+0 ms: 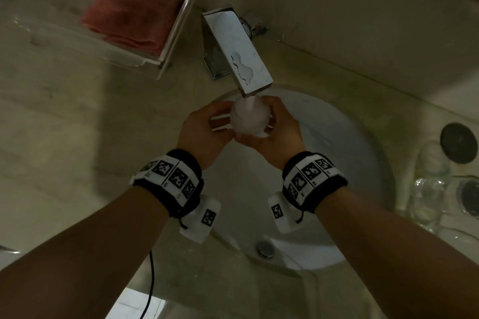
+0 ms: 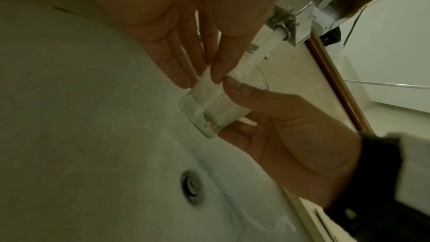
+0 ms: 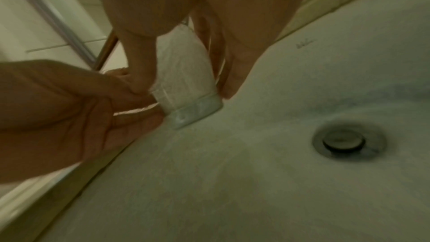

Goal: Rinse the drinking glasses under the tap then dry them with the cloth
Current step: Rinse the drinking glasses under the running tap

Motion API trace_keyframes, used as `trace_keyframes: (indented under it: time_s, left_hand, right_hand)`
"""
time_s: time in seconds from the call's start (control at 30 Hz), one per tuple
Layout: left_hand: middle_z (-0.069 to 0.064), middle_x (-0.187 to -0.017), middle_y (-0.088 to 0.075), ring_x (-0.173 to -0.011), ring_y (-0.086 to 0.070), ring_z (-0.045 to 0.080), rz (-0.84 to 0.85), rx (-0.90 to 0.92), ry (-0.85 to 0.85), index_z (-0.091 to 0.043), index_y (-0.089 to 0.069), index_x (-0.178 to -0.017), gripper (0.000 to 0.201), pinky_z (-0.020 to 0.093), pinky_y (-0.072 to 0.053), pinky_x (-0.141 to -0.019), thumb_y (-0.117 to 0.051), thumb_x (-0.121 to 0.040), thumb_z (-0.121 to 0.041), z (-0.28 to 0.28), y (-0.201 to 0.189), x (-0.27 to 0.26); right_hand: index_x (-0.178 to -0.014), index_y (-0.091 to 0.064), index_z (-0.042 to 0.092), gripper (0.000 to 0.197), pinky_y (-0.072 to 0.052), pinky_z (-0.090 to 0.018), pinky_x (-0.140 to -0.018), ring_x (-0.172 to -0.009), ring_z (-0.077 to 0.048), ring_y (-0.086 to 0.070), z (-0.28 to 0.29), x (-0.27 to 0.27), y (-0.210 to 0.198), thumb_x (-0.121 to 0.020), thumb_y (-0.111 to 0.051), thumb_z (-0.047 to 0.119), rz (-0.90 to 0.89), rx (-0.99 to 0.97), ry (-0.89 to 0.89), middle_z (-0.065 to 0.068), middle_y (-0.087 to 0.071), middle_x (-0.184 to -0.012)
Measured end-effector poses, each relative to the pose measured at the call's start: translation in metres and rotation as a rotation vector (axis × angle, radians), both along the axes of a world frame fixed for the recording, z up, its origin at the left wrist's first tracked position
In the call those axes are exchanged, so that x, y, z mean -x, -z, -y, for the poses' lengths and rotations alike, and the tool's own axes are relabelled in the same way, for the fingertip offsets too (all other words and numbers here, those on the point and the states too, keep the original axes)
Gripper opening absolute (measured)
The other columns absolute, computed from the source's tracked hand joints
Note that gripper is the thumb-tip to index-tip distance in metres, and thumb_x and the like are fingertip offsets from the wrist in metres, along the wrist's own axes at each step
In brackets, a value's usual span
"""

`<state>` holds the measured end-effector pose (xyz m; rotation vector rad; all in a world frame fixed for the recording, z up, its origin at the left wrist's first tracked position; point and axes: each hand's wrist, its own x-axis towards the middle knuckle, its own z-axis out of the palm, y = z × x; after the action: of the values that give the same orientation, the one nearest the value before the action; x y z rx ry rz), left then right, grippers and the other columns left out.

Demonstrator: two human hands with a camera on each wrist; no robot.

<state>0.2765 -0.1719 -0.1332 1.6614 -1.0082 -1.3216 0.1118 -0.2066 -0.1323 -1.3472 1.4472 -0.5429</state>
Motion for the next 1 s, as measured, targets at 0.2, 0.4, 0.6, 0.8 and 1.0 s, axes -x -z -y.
trace_keyframes:
  time_s: [0.2, 0.4, 0.6, 0.8, 1.0]
  left_hand:
    - [0.000, -0.124, -0.067, -0.111, -0.065, 0.012, 0.099, -0.095, 0.107, -0.017, -0.064, -0.129, 0.036, 0.032, -0.052, -0.100, -0.066, -0.094, -0.019, 0.003, 0.000, 0.002]
    - [0.004, -0.117, -0.071, -0.108, -0.066, 0.023, 0.088, -0.199, 0.134, -0.028, -0.071, -0.110, 0.020, 0.047, -0.052, -0.100, -0.061, -0.096, -0.039, 0.001, 0.003, 0.006]
    - [0.001, -0.089, -0.069, -0.087, -0.066, 0.025, -0.019, -0.295, 0.081, -0.023, -0.068, -0.083, 0.026, 0.043, -0.058, -0.085, -0.054, -0.101, -0.034, 0.002, -0.002, 0.008]
    - [0.004, -0.126, -0.061, -0.105, -0.064, 0.022, -0.133, -0.353, 0.079, -0.023, -0.056, -0.132, 0.037, 0.040, -0.062, -0.074, -0.048, -0.102, -0.043, 0.009, -0.013, 0.014]
    - [-0.017, -0.118, -0.056, -0.103, -0.059, 0.005, -0.236, -0.291, 0.082, -0.041, -0.042, -0.142, 0.041, 0.040, -0.062, -0.079, -0.042, -0.102, -0.048, 0.013, -0.021, 0.019]
  right_hand:
    - [-0.131, -0.054, 0.019, 0.086, -0.061, -0.040, -0.082, -0.098, -0.019, -0.072, 0.003, 0.000, 0.010, -0.062, -0.077, 0.066, 0.051, -0.338, 0.137, -0.002, -0.070, -0.117]
    - [-0.103, -0.059, 0.009, 0.051, -0.063, -0.041, -0.071, -0.077, -0.030, -0.073, 0.009, -0.002, -0.004, -0.082, -0.070, 0.054, 0.063, -0.679, 0.241, -0.018, -0.072, -0.091]
    - [-0.118, -0.060, 0.010, 0.066, -0.059, -0.034, -0.060, -0.061, -0.025, -0.071, 0.010, -0.001, -0.008, -0.077, -0.071, 0.061, 0.057, -0.790, 0.245, -0.016, -0.073, -0.089]
    - [-0.107, -0.051, 0.011, 0.054, -0.061, -0.046, -0.084, -0.093, -0.029, -0.072, 0.012, -0.010, -0.016, -0.077, -0.081, 0.045, -0.029, -0.526, 0.187, -0.014, -0.068, -0.107]
    - [-0.126, -0.040, 0.014, 0.063, -0.056, -0.047, -0.095, -0.103, -0.027, -0.068, 0.007, -0.003, -0.015, -0.079, -0.080, 0.005, 0.288, -0.460, 0.297, -0.016, -0.064, -0.116]
